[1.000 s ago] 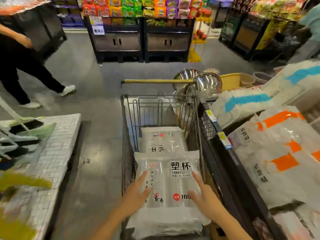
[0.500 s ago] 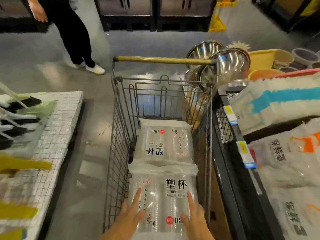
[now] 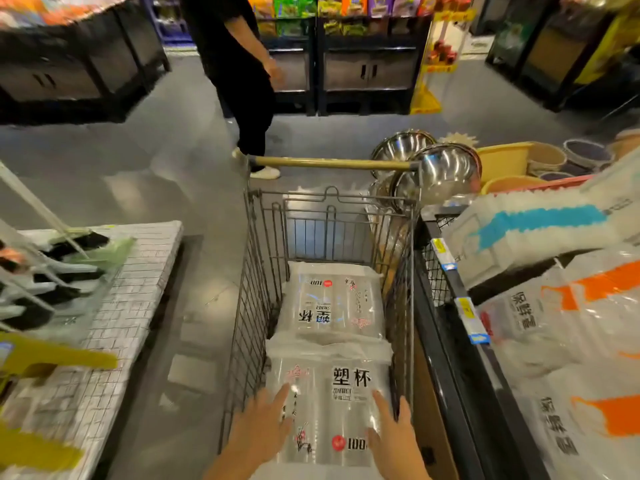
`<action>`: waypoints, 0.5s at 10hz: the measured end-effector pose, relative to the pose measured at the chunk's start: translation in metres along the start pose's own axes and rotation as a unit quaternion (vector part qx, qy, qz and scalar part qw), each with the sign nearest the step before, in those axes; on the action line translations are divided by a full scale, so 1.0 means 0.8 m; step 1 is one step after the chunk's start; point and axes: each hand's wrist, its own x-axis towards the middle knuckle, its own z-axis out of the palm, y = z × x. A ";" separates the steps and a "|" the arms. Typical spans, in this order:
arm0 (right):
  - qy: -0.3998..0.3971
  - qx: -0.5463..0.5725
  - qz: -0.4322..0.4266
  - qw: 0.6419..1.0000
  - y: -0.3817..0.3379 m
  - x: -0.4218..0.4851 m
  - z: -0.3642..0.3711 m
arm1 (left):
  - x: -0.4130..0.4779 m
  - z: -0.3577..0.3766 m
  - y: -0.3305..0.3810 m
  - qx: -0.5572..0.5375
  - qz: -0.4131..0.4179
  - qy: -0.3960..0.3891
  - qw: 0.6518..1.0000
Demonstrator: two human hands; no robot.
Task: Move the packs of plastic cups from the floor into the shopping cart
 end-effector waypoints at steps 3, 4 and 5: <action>0.043 -0.158 -0.105 0.981 -0.082 -0.095 -0.110 | -0.132 -0.105 0.001 0.017 0.123 0.198 0.972; 0.083 -0.178 -0.118 0.974 -0.109 -0.154 -0.129 | -0.180 -0.121 -0.008 0.009 0.147 0.225 0.963; 0.113 -0.169 -0.121 0.972 -0.126 -0.227 -0.127 | -0.239 -0.123 -0.025 -0.022 0.195 0.257 0.946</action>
